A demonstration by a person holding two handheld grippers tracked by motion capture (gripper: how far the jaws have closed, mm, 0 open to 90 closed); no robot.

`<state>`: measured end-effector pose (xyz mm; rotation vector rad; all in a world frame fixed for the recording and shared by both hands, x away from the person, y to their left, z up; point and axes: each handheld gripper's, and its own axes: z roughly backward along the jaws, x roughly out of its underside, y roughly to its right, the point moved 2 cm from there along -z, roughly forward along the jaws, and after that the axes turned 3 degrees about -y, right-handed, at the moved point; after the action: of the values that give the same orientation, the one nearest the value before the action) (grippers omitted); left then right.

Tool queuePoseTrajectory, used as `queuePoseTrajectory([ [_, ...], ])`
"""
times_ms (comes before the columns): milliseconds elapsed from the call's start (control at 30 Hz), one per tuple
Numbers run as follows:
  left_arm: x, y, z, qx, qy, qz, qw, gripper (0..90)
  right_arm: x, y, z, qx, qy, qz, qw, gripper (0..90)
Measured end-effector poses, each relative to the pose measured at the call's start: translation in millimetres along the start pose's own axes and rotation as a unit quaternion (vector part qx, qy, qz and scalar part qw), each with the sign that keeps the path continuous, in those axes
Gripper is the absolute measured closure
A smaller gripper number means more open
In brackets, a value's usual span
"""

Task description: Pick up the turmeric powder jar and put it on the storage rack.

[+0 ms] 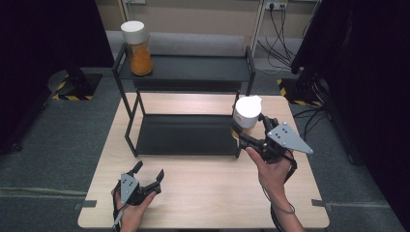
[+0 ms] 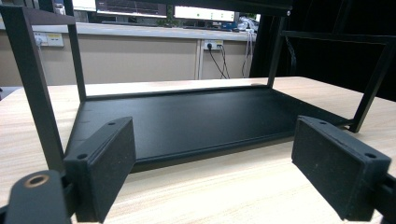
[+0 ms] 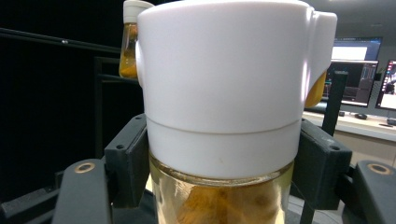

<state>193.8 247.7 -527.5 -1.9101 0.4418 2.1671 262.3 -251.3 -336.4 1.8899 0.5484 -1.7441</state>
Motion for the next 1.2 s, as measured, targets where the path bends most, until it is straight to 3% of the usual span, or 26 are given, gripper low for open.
queuePoseTrajectory([
  [1200, 0.2, 0.4, -0.1, 0.000, 0.001, 0.001, 1.0000, 13.3, -34.3, 4.7, -33.0, 0.008, 0.012, 0.002, 0.9999, 30.6],
])
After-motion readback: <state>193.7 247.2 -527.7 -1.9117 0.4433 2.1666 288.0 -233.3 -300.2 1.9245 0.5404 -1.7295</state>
